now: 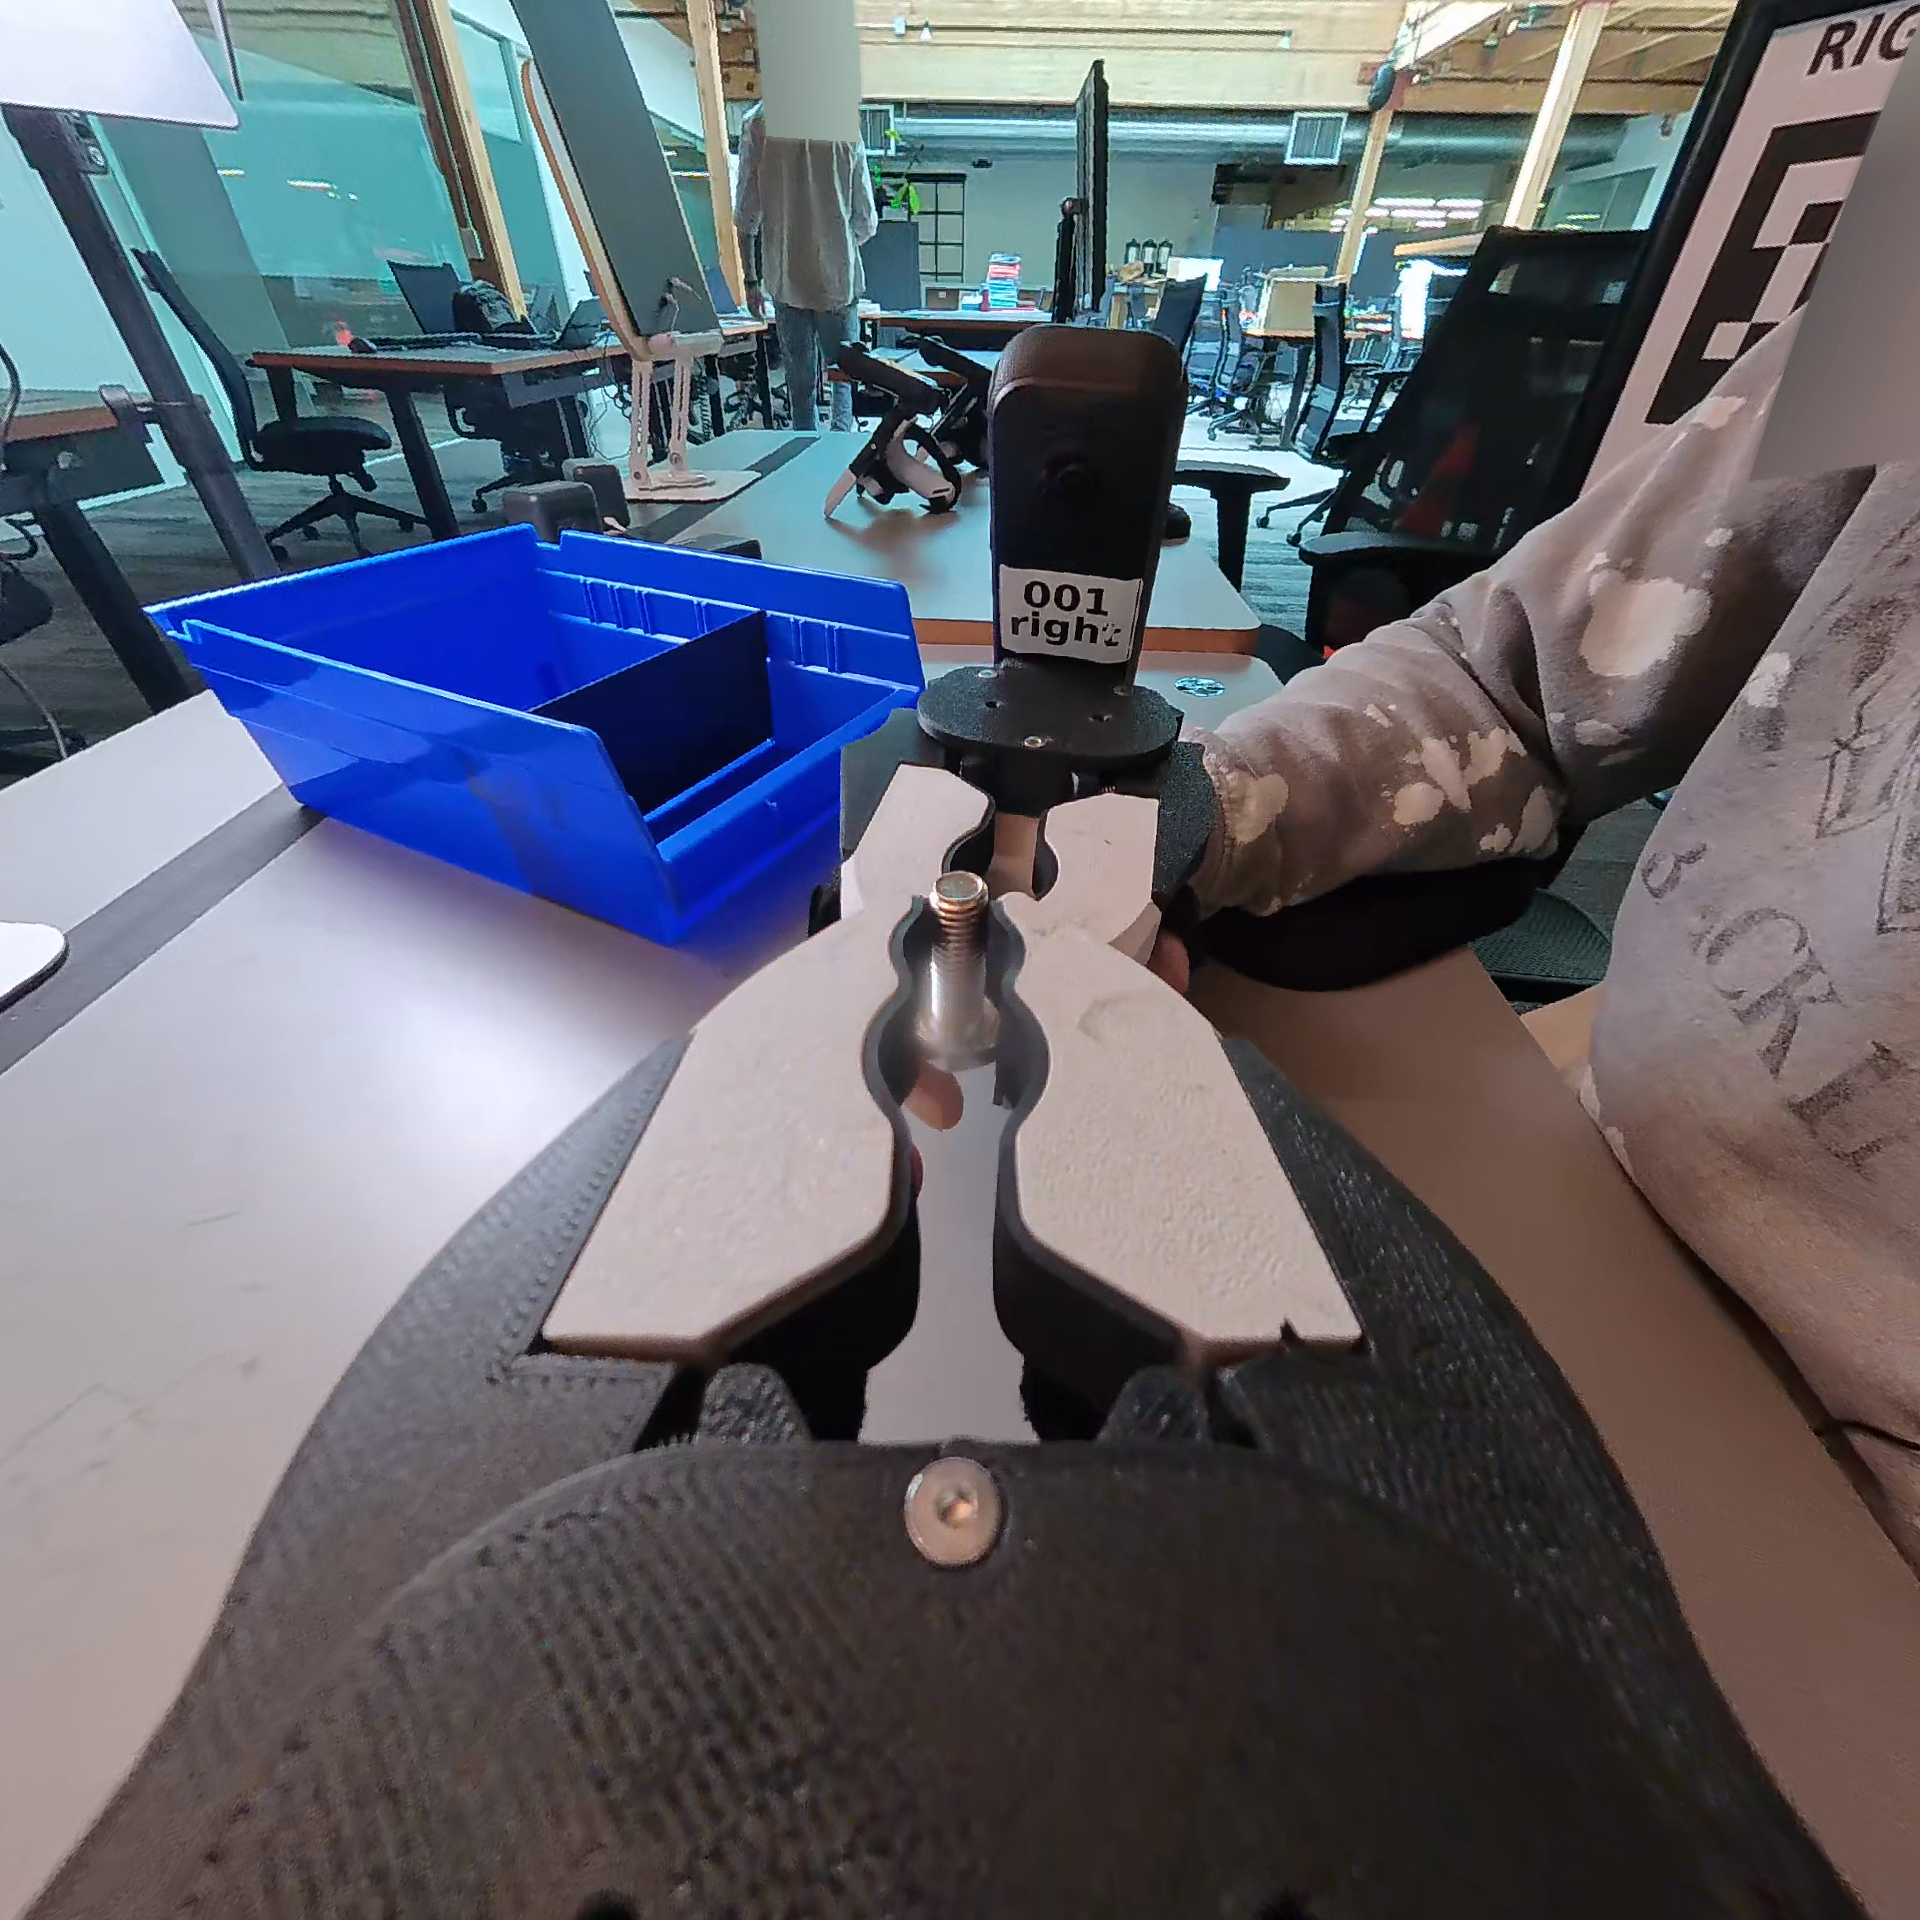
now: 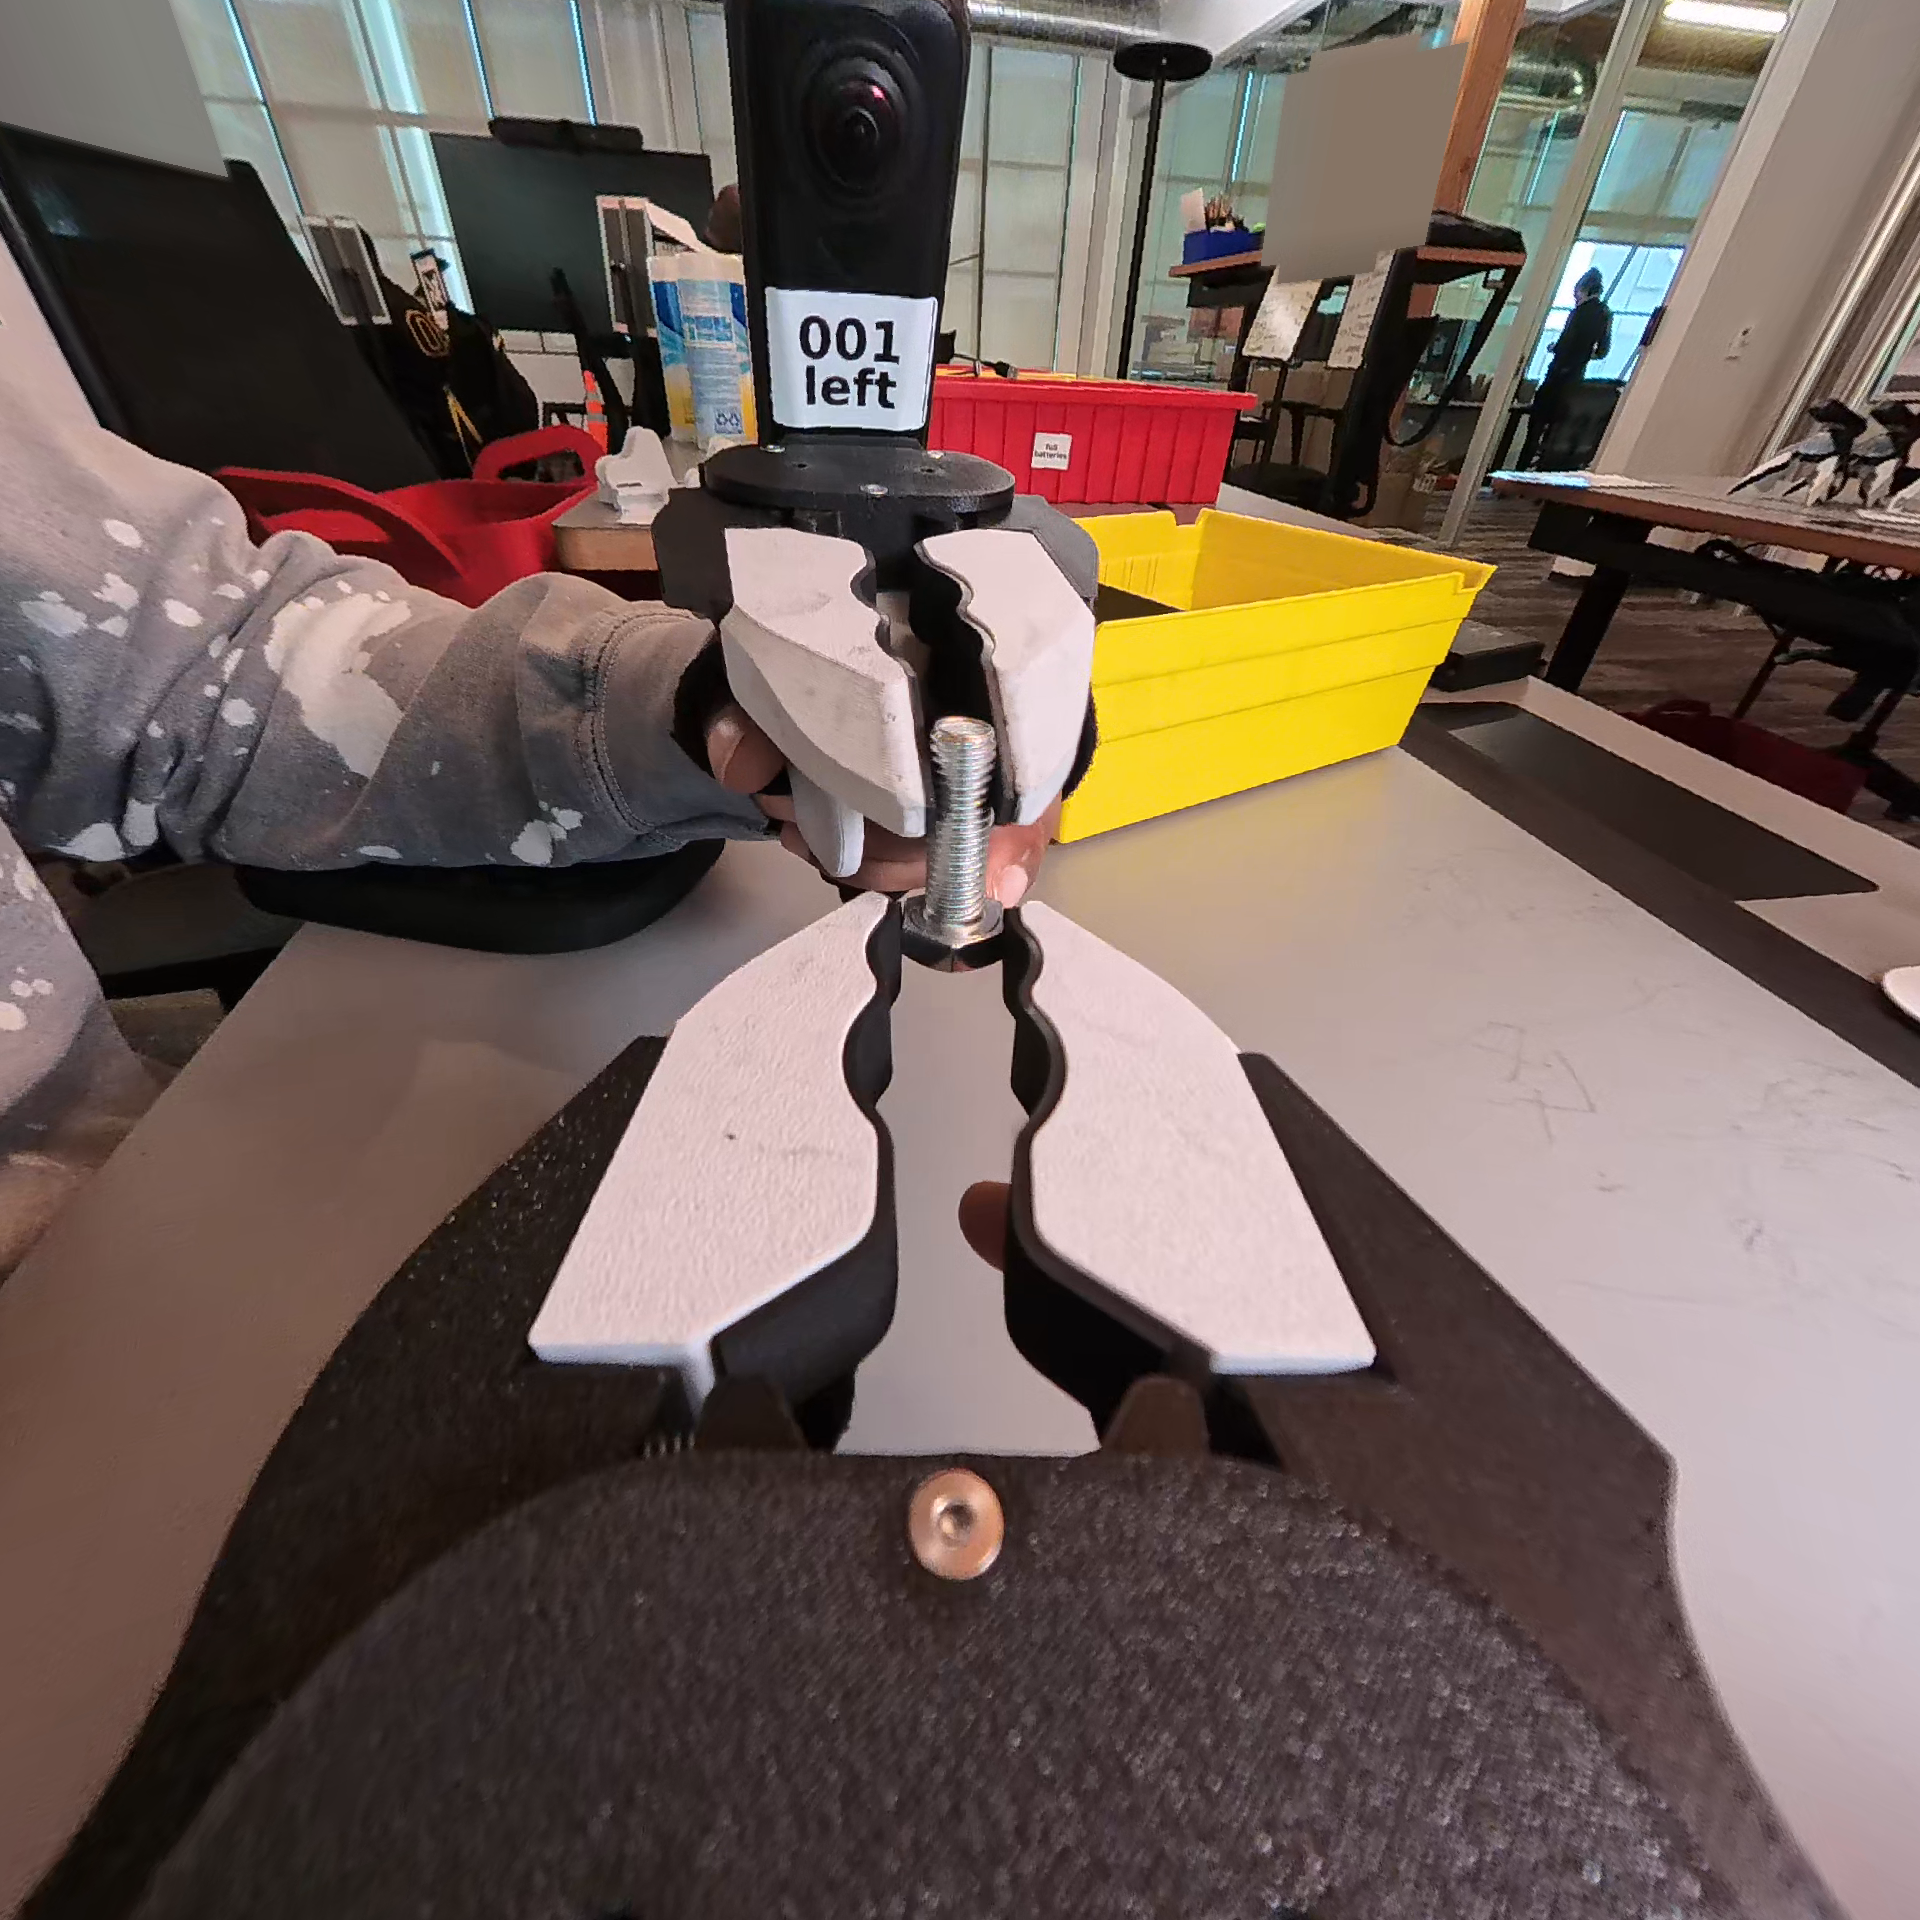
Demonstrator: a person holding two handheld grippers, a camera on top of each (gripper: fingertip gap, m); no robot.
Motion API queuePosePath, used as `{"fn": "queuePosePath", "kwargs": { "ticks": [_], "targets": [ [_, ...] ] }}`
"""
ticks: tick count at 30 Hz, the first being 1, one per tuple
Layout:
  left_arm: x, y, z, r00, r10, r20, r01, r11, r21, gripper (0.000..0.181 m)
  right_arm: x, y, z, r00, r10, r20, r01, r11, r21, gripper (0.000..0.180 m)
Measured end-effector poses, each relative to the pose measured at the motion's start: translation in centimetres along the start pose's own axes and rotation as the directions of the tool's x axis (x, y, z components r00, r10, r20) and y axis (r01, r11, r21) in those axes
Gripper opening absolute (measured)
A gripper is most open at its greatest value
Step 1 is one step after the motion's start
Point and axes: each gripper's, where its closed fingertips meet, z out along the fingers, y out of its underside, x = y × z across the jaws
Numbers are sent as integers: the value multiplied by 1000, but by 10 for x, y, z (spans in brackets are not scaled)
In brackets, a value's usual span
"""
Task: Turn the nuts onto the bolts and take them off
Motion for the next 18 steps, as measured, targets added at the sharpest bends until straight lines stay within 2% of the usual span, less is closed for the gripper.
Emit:
{"fn": "queuePosePath", "kwargs": {
  "ticks": [7, 10, 12, 14, 16, 18],
  "targets": [
    [-4, -5, -2, 999, -2, 36, 0, 999, 40, 11, 3, -6, -2, 1000, 29, -10, -29, 999, 25, 18],
    [-12, -3, -8, 998, -32, 60, 32, 999, 10, 28, 10, -12, -6, 998, 49, -41, -46, 997, 60, 18],
    [-24, 9, -14, 992, -93, 88, 99, 993, -68, 30, 22, -19, -15, 994, 67, -85, -59, 994, 96, 18],
    [-35, 37, -21, 987, -94, 130, 121, 968, -221, 29, 36, -22, -25, 987, 86, -137, -69, 991, 118, 18],
    [-47, 75, -28, 982, -64, 180, 130, 912, -388, 29, 49, -22, -34, 978, 97, -185, -74, 989, 131, 18],
    [-48, 102, -31, 978, -108, 177, 181, 860, -476, 28, 57, -21, -38, 971, 110, -213, -82, 987, 135, 18]
  ]
}}
